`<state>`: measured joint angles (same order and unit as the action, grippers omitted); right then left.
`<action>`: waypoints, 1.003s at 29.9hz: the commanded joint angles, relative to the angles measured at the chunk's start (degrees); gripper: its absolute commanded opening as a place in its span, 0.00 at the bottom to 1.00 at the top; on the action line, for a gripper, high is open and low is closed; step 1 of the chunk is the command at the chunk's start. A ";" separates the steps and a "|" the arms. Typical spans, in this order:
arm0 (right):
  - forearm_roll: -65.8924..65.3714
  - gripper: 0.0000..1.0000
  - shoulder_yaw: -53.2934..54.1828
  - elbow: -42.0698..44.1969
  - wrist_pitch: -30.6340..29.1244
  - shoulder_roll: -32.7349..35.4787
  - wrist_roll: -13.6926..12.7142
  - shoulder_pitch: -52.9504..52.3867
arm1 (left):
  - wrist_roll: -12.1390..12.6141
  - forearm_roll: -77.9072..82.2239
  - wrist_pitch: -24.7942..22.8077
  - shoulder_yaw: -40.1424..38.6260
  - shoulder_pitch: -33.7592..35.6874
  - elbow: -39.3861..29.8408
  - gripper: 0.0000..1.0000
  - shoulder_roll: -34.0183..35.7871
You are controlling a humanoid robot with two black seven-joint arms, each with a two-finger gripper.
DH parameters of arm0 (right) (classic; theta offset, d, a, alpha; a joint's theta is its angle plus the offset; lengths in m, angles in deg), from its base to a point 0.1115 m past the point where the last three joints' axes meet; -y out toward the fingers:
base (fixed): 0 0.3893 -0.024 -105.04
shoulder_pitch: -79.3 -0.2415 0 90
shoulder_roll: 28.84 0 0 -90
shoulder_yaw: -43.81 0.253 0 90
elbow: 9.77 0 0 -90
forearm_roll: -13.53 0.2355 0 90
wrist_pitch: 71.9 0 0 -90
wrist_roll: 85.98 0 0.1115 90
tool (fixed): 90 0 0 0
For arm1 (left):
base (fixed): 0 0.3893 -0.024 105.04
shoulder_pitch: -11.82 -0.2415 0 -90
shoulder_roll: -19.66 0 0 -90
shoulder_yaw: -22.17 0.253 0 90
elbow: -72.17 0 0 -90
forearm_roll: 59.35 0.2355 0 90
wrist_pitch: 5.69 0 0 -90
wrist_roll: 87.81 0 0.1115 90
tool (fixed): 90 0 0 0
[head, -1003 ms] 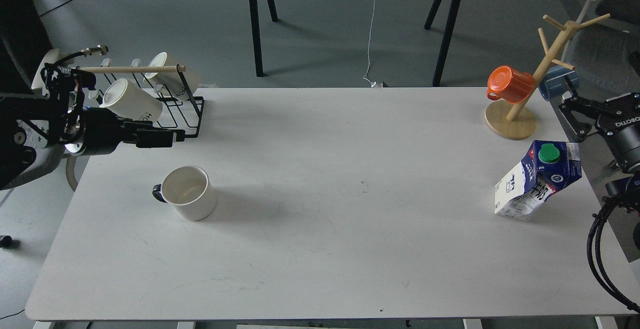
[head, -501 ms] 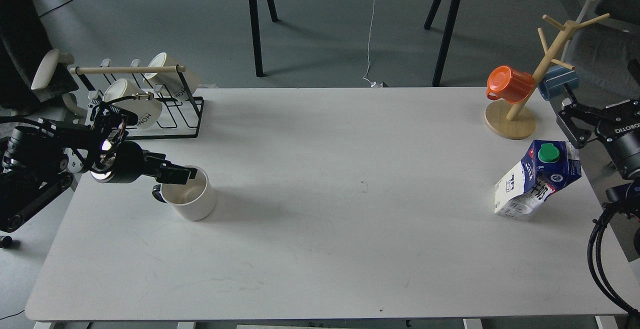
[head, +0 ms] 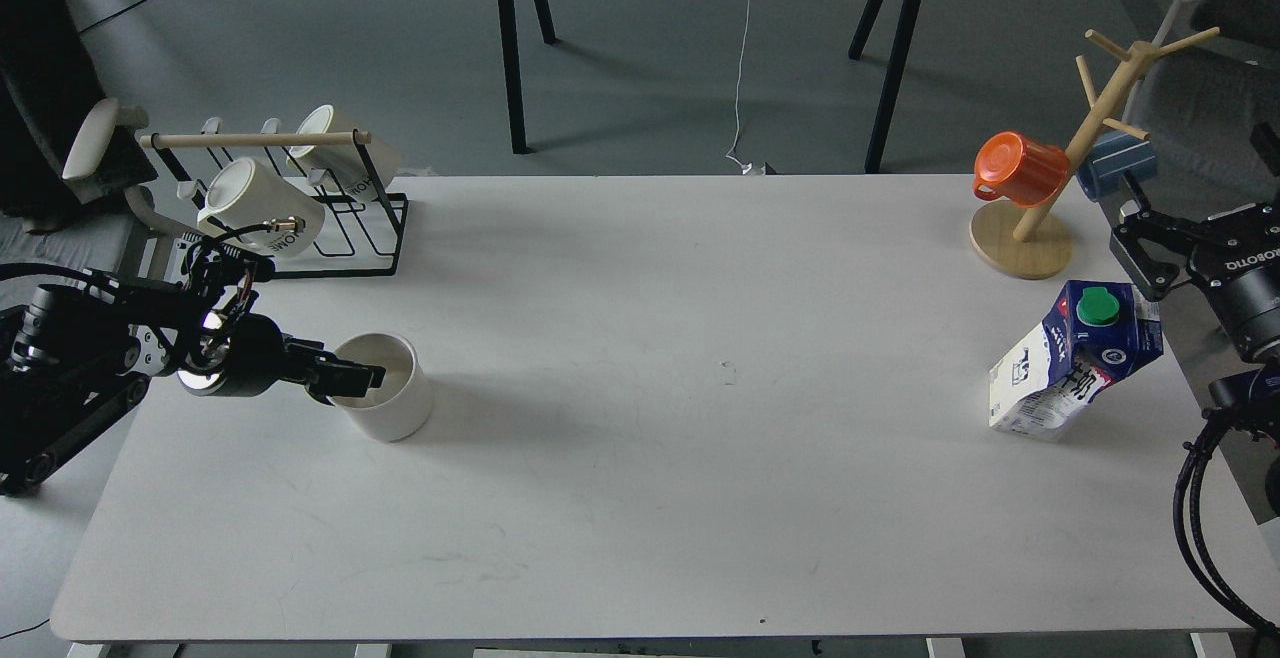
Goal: Place cup and milk with both arms
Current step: 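Lower the left gripper and grasp the white mug's rim, then lift the white mug and carry it toward the table center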
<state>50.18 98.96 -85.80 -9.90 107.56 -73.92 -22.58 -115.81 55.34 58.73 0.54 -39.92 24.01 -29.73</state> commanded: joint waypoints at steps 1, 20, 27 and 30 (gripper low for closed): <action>0.00 0.99 0.23 0.09 0.00 0.00 -0.03 0.27 | -0.01 0.01 3.25 3.70 0.15 0.09 0.64 0.09; 0.00 0.99 0.05 0.27 0.00 -0.09 0.06 0.98 | -0.01 -0.96 14.15 4.24 1.02 -2.37 0.00 1.05; 0.00 0.99 0.05 0.36 0.00 -0.18 0.15 0.98 | -0.01 -8.76 6.08 3.18 7.60 -10.44 0.00 2.11; 0.00 0.99 0.14 0.27 0.00 -0.18 0.15 0.98 | -0.01 -12.20 1.33 2.57 12.52 -13.36 0.00 2.11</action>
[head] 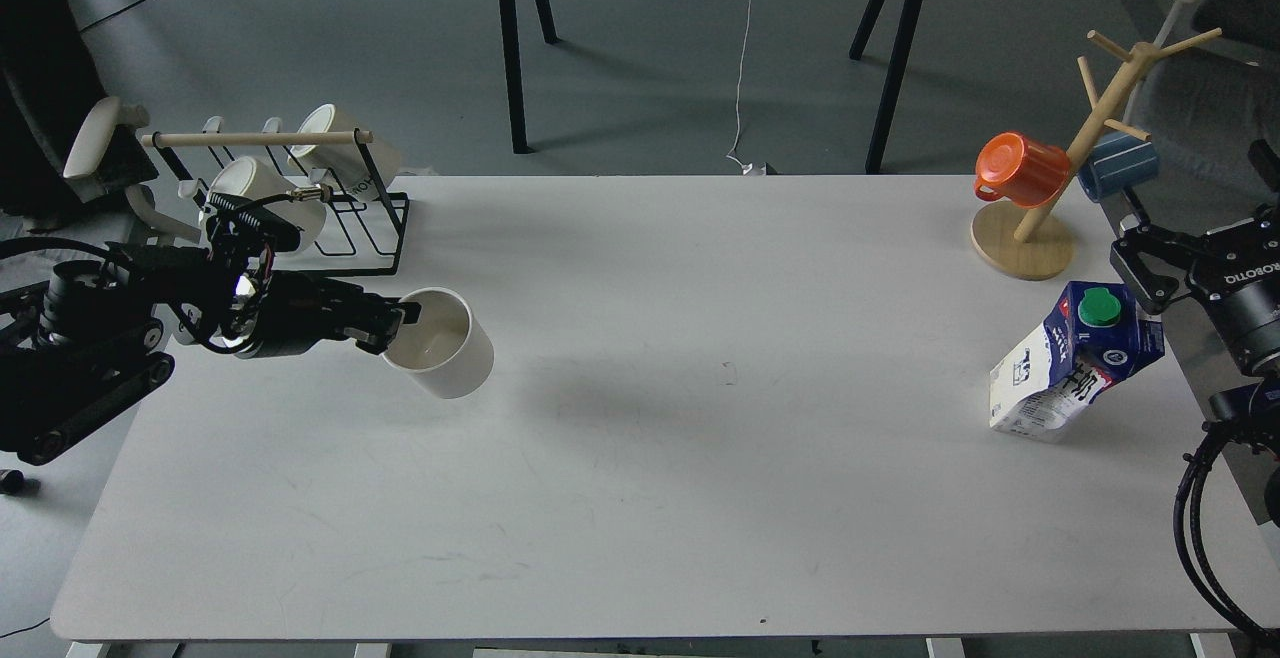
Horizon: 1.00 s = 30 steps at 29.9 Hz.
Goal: Place cup and milk with both arms
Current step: 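Lift the white mug and carry it toward the table center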
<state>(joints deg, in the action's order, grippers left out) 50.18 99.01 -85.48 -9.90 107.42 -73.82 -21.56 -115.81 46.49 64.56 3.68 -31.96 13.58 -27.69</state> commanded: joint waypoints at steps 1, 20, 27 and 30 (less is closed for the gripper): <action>0.00 0.99 0.09 -0.05 0.00 0.05 0.06 -0.04 | -0.01 -3.62 -5.82 -0.84 6.32 -3.11 0.00 -0.63; 0.53 0.99 0.62 0.13 0.00 0.76 0.32 0.14 | -0.01 -1.07 -8.26 -0.05 7.49 9.98 0.00 -29.64; 0.53 0.99 0.53 0.13 0.00 0.67 0.32 0.22 | -0.01 -0.54 -6.54 -0.05 4.94 10.78 0.00 -31.04; 0.53 0.99 0.53 0.13 0.00 0.67 0.32 0.22 | -0.01 -0.28 -6.01 -0.05 4.94 11.39 0.00 -32.01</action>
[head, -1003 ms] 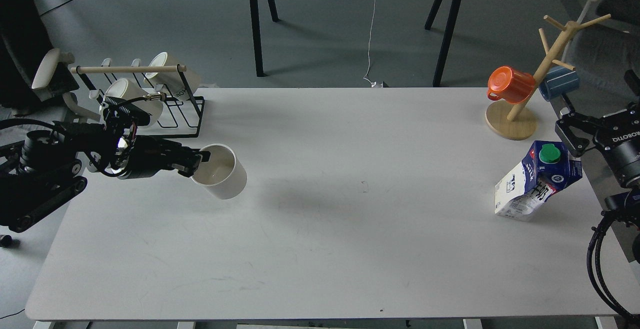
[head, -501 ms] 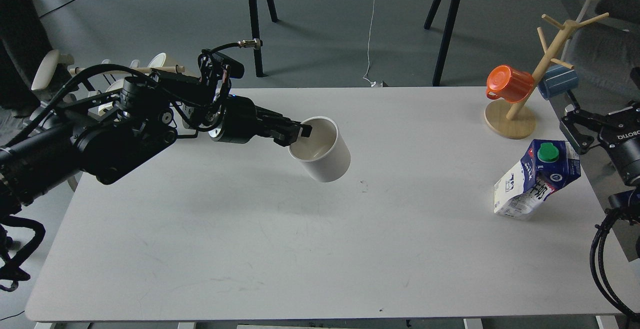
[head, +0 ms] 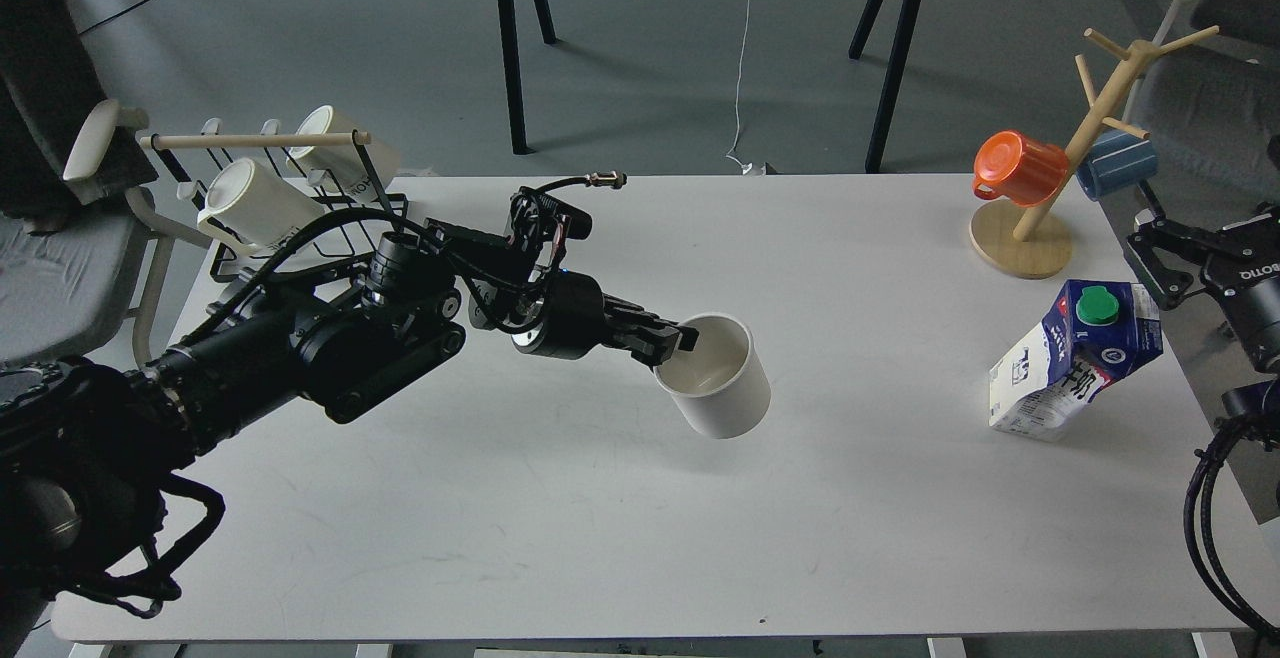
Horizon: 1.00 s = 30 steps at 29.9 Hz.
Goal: Place cup and milk with both arms
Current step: 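Lift the white mug and carry it toward the table center, then release the mug on the table and retract the left arm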
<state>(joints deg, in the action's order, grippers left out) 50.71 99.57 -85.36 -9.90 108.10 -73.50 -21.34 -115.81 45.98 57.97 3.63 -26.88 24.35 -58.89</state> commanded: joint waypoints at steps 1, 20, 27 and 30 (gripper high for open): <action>0.00 0.98 -0.04 0.00 0.00 -0.01 0.00 0.00 | 0.00 0.58 0.67 0.00 -0.23 1.05 0.00 -0.99; -0.09 0.99 -0.04 0.88 0.00 -0.01 0.00 0.18 | 0.00 4.01 2.79 0.09 -3.05 3.87 0.16 -2.31; -0.09 0.99 -0.04 0.97 0.00 -0.01 0.00 0.44 | 0.00 3.92 2.44 0.00 -2.96 3.87 0.26 -1.96; -0.09 0.99 -0.04 0.88 0.00 -0.01 0.00 0.53 | 0.00 3.66 2.08 -0.18 -2.87 3.78 0.33 -1.43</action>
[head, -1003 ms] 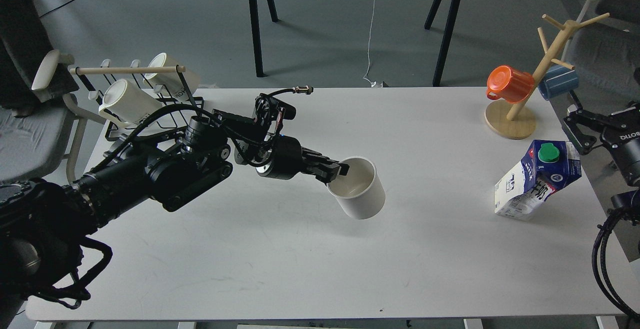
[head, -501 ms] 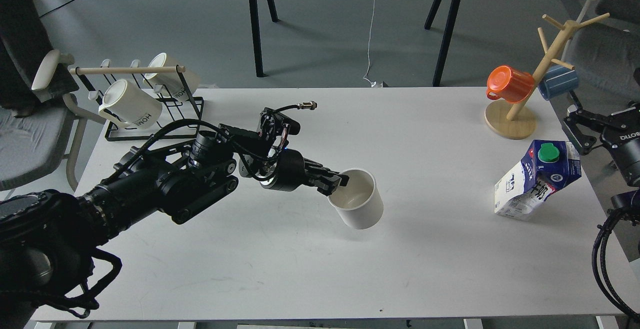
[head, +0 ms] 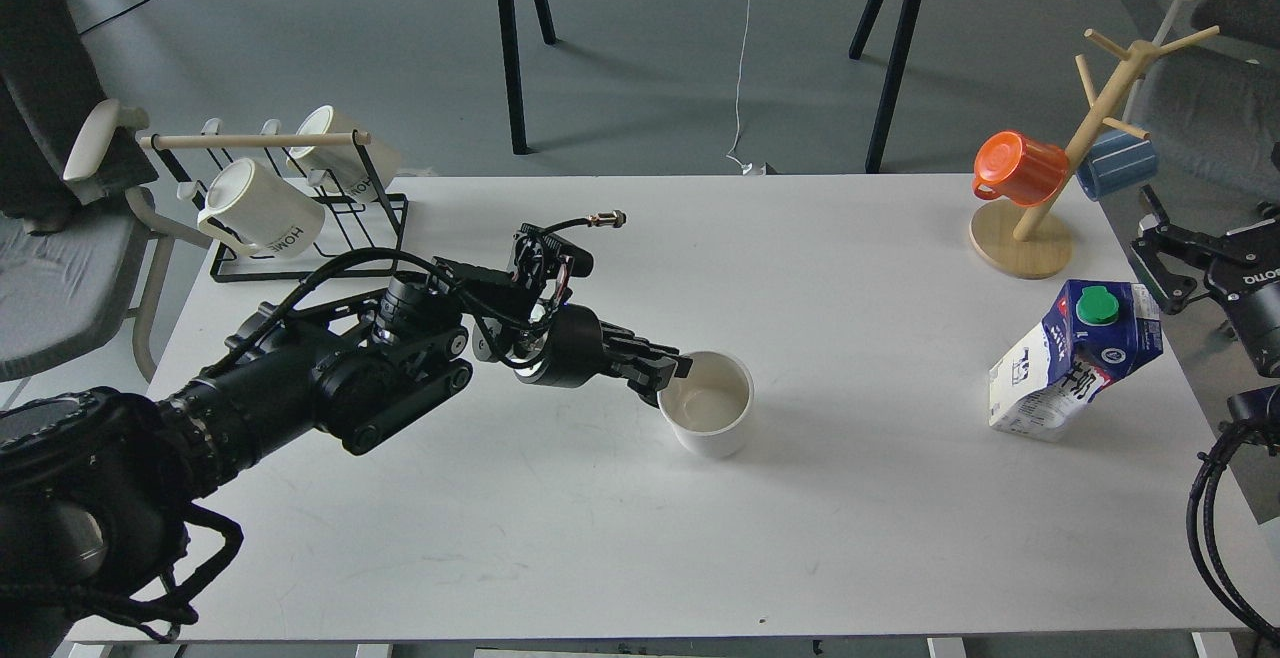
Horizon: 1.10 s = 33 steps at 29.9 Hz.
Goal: Place cup and milk with both arms
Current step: 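Release the mug on the table and retract the left arm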
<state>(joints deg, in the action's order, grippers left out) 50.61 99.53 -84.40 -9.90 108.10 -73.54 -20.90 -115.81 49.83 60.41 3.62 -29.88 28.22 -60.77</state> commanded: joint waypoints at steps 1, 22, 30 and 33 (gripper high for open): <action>0.00 0.99 0.00 -0.07 0.00 -0.09 0.04 0.09 | 0.00 -0.28 -0.36 -0.34 0.22 -0.17 0.36 0.63; 23.90 0.99 4.92 -3.24 0.00 13.08 0.39 15.19 | 0.00 -69.66 -4.10 -21.18 -1.54 -0.44 0.77 23.37; 23.74 0.99 3.78 -3.15 0.00 12.74 0.30 28.38 | 0.00 -90.02 -4.10 -21.00 -6.55 3.16 0.80 30.86; 23.21 0.99 2.47 -3.15 0.00 9.85 0.21 31.20 | 0.00 -90.02 -4.10 -21.00 -9.62 3.16 0.81 31.04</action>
<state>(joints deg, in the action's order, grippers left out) 74.35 103.24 -87.57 -9.90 120.42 -73.16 7.70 -115.81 -39.71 56.32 -17.34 -36.70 31.28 -30.21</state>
